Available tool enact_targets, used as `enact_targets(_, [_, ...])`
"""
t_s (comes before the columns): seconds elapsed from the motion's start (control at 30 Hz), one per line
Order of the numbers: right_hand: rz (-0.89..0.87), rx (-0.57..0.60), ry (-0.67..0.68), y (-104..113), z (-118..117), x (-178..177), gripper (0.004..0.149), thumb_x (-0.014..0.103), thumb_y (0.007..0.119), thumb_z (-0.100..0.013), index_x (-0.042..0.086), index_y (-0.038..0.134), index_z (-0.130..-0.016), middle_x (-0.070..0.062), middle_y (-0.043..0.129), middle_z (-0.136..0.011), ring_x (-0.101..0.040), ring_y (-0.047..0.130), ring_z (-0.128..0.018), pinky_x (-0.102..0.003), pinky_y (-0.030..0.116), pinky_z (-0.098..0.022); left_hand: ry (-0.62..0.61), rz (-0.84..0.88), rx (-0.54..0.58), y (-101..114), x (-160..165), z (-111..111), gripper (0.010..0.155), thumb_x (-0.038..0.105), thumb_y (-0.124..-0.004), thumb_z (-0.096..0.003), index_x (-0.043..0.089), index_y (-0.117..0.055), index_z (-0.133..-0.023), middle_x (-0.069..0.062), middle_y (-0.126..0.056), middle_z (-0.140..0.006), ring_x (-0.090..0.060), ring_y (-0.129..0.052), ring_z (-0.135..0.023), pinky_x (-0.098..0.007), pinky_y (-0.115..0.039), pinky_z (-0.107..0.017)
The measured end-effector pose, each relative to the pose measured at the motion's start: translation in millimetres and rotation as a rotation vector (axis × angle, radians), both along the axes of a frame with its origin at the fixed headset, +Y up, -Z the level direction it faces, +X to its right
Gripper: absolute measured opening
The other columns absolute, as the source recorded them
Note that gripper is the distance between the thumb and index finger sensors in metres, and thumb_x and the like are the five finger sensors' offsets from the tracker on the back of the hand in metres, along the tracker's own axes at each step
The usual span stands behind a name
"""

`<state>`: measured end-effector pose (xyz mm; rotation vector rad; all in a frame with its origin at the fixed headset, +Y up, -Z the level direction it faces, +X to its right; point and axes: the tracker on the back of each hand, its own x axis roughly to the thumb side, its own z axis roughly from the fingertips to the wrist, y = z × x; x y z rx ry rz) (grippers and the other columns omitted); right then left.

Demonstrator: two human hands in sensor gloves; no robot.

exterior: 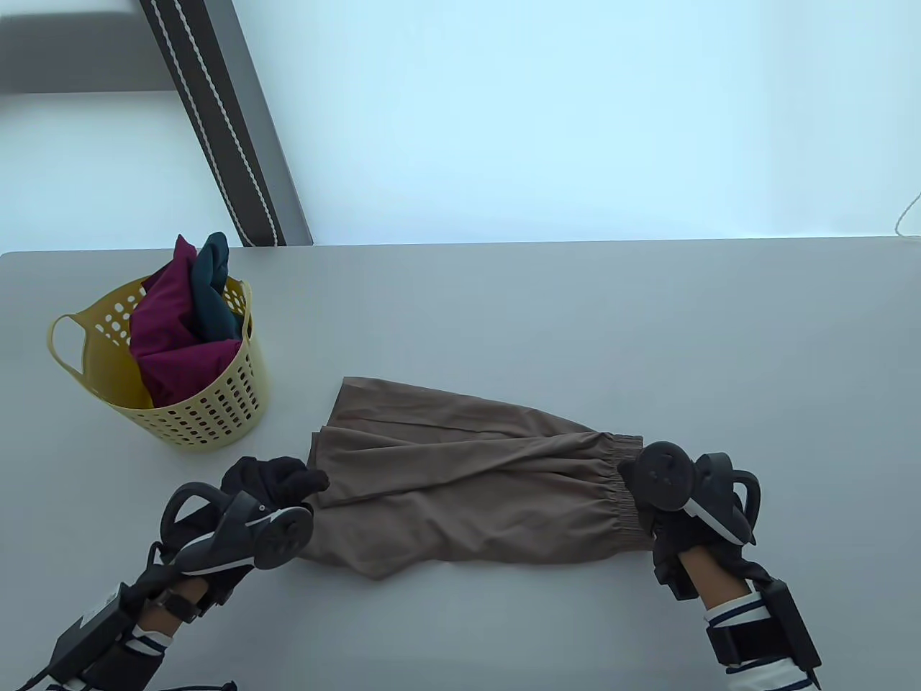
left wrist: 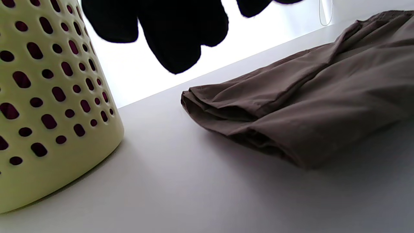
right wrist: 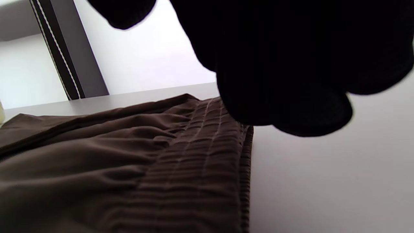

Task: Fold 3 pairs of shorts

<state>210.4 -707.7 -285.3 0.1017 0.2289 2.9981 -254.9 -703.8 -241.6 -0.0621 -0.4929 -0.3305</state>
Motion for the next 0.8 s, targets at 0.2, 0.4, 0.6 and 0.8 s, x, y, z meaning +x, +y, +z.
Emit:
enact_targets(0.2, [0.266, -0.263, -0.037, -41.9, -3.7, -6.9, 0.092, 0.061, 0.053, -0.045, -0.016, 0.056, -0.094, -0.045, 0.081, -0.068, -0.056, 0.097, -0.047, -0.061, 0.081, -0.031, -0.003, -0.182, -0.008, -33.9, 0.9, -2.9, 0.049, 0.045, -0.054, -0.0500, 0.035, -0.045, -0.097, -0.004, -0.070, -0.102, -0.025, -0.089, -0.088, -0.056, -0.071, -0.071])
enact_targets(0.4, [0.338, -0.241, -0.167, -48.6, -14.2, -10.9, 0.089, 0.056, 0.060, -0.049, -0.021, 0.053, -0.093, -0.047, 0.081, -0.067, -0.057, 0.098, -0.045, -0.061, 0.083, -0.029, -0.032, -0.231, -0.009, -41.9, 4.0, -1.9, 0.051, 0.046, -0.054, -0.0496, 0.034, -0.045, -0.098, -0.005, -0.070, -0.103, -0.026, -0.089, -0.088, -0.056, -0.070, -0.071])
enact_targets(0.6, [0.223, -0.199, -0.368, -43.6, -23.8, 29.2, 0.082, 0.050, 0.075, -0.042, -0.012, 0.054, -0.092, -0.030, 0.087, -0.062, -0.038, 0.102, -0.038, -0.049, 0.088, -0.027, -0.029, -0.226, 0.005, -39.9, 2.1, -2.3, 0.051, 0.046, -0.055, -0.0494, 0.033, -0.044, -0.098, -0.005, -0.069, -0.103, -0.026, -0.088, -0.088, -0.057, -0.070, -0.071])
enact_targets(0.8, [-0.220, -0.170, -0.565, -43.2, -18.2, 74.6, 0.076, 0.039, 0.085, -0.037, -0.007, 0.057, -0.091, -0.019, 0.086, -0.054, -0.022, 0.095, -0.026, -0.043, 0.085, -0.022, -0.047, -0.215, 0.036, -30.3, 5.1, 2.4, 0.052, 0.046, -0.055, -0.0493, 0.033, -0.045, -0.098, -0.006, -0.069, -0.103, -0.027, -0.088, -0.089, -0.057, -0.070, -0.071])
